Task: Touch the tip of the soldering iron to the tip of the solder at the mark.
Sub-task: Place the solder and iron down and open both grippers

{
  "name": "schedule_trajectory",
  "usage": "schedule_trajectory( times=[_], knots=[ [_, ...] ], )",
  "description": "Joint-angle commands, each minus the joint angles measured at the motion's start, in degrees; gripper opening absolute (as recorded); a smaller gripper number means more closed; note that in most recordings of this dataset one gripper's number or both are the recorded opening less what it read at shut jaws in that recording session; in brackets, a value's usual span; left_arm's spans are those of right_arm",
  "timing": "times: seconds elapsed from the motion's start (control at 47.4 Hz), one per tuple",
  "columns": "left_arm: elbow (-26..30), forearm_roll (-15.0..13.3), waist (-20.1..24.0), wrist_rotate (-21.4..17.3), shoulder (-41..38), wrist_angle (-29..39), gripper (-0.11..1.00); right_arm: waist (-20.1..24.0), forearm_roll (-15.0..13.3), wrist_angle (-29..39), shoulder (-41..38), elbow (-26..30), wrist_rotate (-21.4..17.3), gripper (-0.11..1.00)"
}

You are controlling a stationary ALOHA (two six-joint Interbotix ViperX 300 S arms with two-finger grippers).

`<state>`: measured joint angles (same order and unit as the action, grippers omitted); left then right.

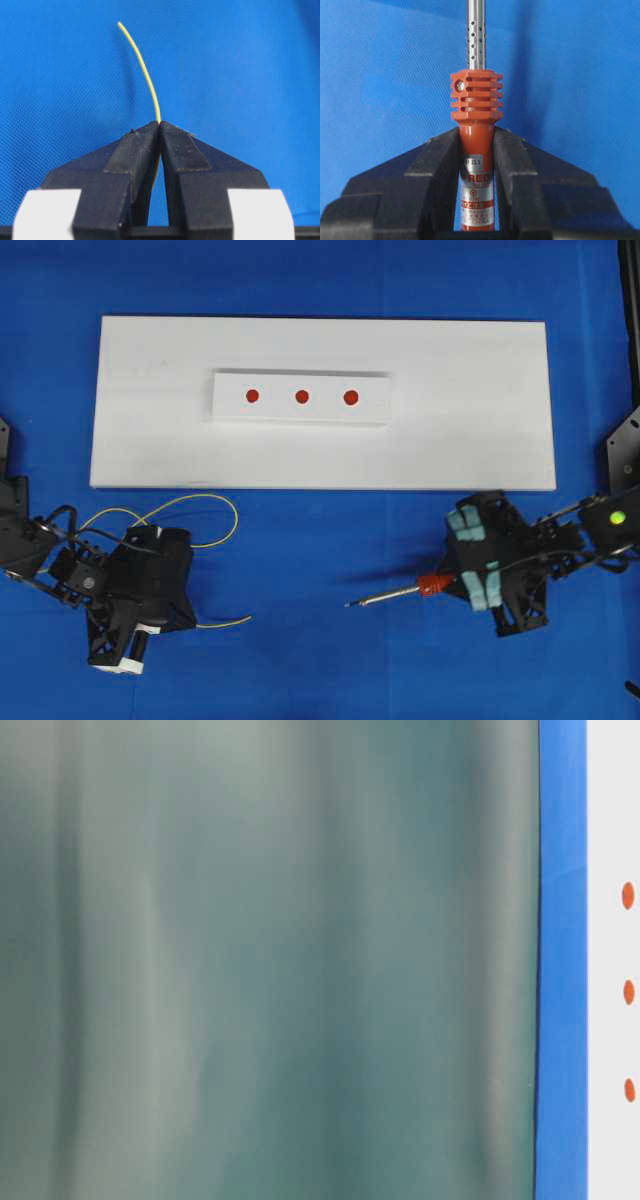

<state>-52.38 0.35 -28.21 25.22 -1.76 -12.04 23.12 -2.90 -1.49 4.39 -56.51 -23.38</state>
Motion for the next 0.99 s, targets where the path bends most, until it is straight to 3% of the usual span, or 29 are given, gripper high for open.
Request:
schedule_trajectory(
  times=[0.0,0.401,0.506,0.549,0.633,0.696,0.844,0.971],
  knots=[
    [0.79,-0.09,-0.09,-0.18,-0.18,-0.7,0.03,0.53,0.53,-2.55,-1.67,1.49,0.0,0.06],
    [0.97,-0.18,0.18,0.0,-0.35,-0.35,0.04,2.11,4.22,-4.22,-6.33,2.55,-0.09,0.06],
    [1.41,-0.18,0.18,0.09,-0.26,-0.18,0.25,2.2,5.1,-4.22,-6.33,2.64,-0.09,0.08],
    [1.67,-0.18,0.18,0.09,-0.26,0.09,0.38,2.2,5.19,-4.22,-6.33,2.64,-0.09,0.11],
    [2.37,-0.18,0.09,-0.26,0.35,1.23,0.65,2.2,5.27,-4.31,-6.15,2.99,-0.09,0.3],
    [3.08,-0.18,0.18,-0.53,1.05,2.99,0.79,2.2,5.36,-4.04,-5.8,3.52,-0.09,0.48],
    [5.45,-0.09,0.44,-1.05,5.62,11.07,0.76,2.02,4.57,-0.35,-1.85,4.75,0.97,0.85],
    [7.21,0.18,1.93,-1.23,10.81,19.6,0.75,0.35,1.85,7.29,5.62,6.33,1.49,0.8]
  ],
)
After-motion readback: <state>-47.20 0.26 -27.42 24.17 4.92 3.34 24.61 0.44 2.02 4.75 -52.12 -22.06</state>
